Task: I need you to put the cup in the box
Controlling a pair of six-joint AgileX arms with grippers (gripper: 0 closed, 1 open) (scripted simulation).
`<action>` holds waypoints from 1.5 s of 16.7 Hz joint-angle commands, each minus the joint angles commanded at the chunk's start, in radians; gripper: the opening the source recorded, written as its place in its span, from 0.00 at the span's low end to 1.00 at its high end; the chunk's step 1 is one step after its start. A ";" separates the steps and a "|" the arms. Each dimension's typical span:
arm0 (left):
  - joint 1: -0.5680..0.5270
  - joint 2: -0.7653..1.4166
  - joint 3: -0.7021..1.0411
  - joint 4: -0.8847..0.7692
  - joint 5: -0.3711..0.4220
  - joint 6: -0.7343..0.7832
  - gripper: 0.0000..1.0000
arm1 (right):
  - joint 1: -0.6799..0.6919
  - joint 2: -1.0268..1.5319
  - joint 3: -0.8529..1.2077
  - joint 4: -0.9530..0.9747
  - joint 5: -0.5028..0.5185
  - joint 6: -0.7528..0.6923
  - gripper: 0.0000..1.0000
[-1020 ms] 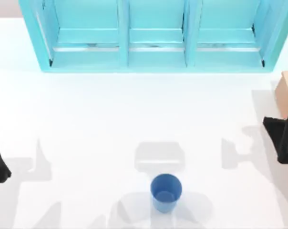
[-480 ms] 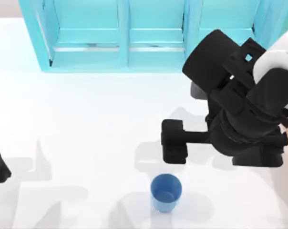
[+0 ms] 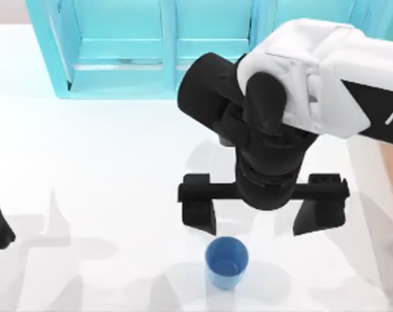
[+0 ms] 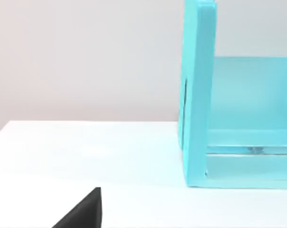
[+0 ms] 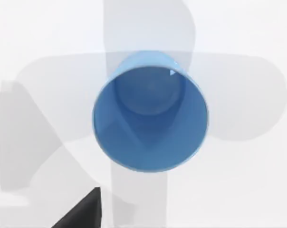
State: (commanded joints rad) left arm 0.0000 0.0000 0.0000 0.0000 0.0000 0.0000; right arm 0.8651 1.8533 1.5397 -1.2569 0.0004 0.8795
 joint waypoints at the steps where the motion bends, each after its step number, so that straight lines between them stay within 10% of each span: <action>1: 0.000 0.000 0.000 0.000 0.000 0.000 1.00 | 0.000 0.000 0.000 0.000 0.000 0.000 1.00; 19: 0.000 0.000 0.000 0.000 0.000 0.000 1.00 | 0.003 0.099 -0.278 0.377 0.001 0.005 1.00; 25: 0.000 0.000 0.000 0.000 0.000 0.000 1.00 | 0.003 0.099 -0.278 0.377 0.001 0.005 0.55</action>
State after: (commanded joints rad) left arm 0.0000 0.0000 0.0000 0.0000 0.0000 0.0000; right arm 0.8683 1.9521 1.2620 -0.8804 0.0009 0.8841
